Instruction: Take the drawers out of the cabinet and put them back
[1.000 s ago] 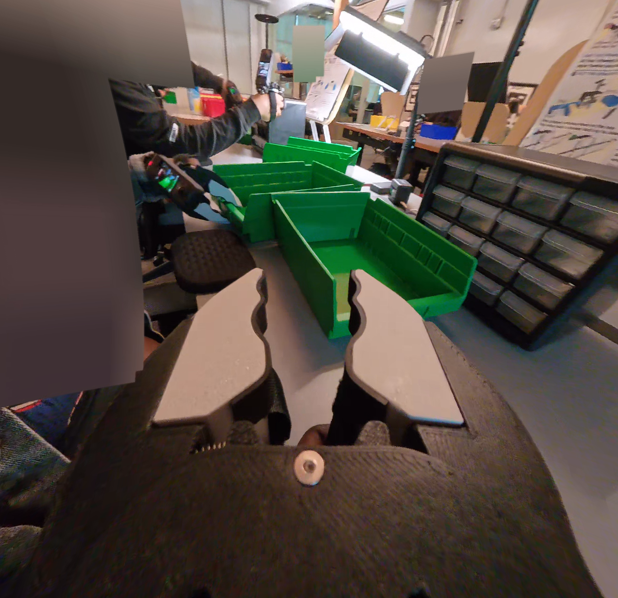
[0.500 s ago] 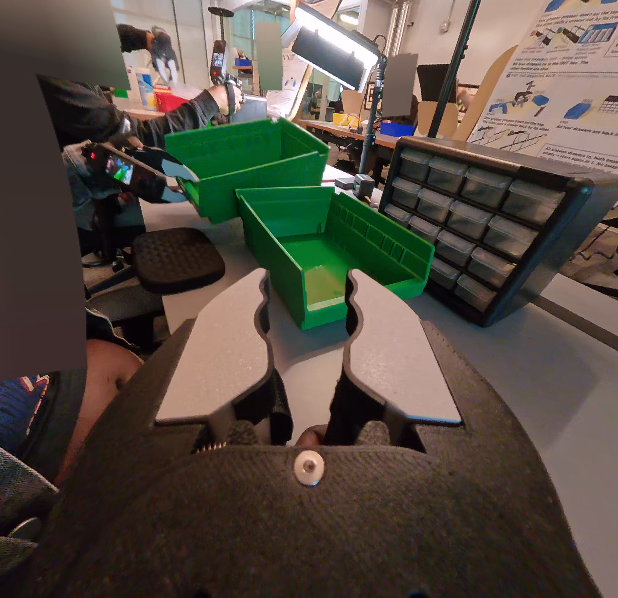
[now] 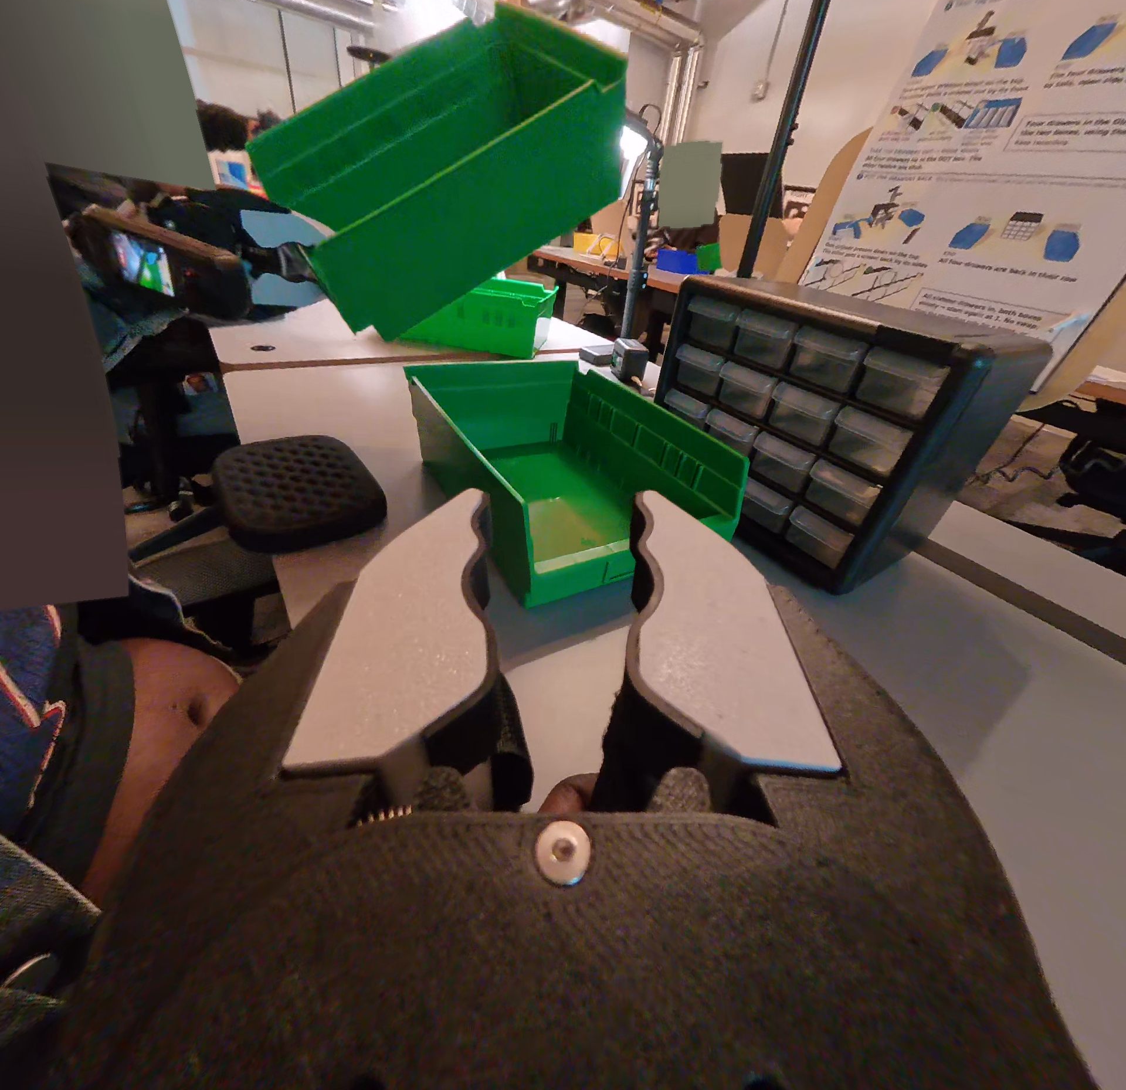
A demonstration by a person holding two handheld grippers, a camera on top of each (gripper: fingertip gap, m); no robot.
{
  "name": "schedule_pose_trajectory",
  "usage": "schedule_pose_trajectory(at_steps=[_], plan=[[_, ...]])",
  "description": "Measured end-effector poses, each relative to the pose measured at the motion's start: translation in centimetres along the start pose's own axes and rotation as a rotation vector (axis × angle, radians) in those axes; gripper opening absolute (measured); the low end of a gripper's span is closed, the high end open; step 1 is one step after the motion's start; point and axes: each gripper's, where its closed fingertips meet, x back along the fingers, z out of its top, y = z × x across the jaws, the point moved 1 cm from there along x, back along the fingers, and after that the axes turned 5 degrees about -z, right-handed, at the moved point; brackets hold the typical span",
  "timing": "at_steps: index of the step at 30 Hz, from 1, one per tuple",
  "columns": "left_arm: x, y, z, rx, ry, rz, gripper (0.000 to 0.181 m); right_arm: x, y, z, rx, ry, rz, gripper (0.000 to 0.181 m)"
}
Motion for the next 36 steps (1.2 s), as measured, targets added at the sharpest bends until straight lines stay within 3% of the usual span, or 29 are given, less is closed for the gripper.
schedule_pose_trajectory(at_steps=[1,7,13,19,26,36], plan=[[0.3,-0.7,1.5,0.003,0.034,0.018,0.031,0.2,0.2,0.2,-0.002,0.009,-0.008,0.045],[2.9,-2.7,14.0,0.086,0.312,0.056,0.031,2.1,1.8,1.7,0.02,0.058,-0.111,0.061],[6.2,-3.3,26.8,0.131,0.595,0.022,0.032,6.4,4.0,4.6,0.043,0.164,-0.257,0.068],[8.5,-2.0,36.5,0.076,0.751,-0.1,0.032,11.0,5.6,6.3,0.089,0.224,-0.392,0.066],[7.6,1.7,43.7,-0.017,0.748,-0.269,0.032,14.5,7.0,6.6,0.078,0.265,-0.482,0.06],[3.8,7.6,48.1,-0.113,0.644,-0.44,0.032,14.3,7.5,5.5,0.055,0.246,-0.478,0.058]])
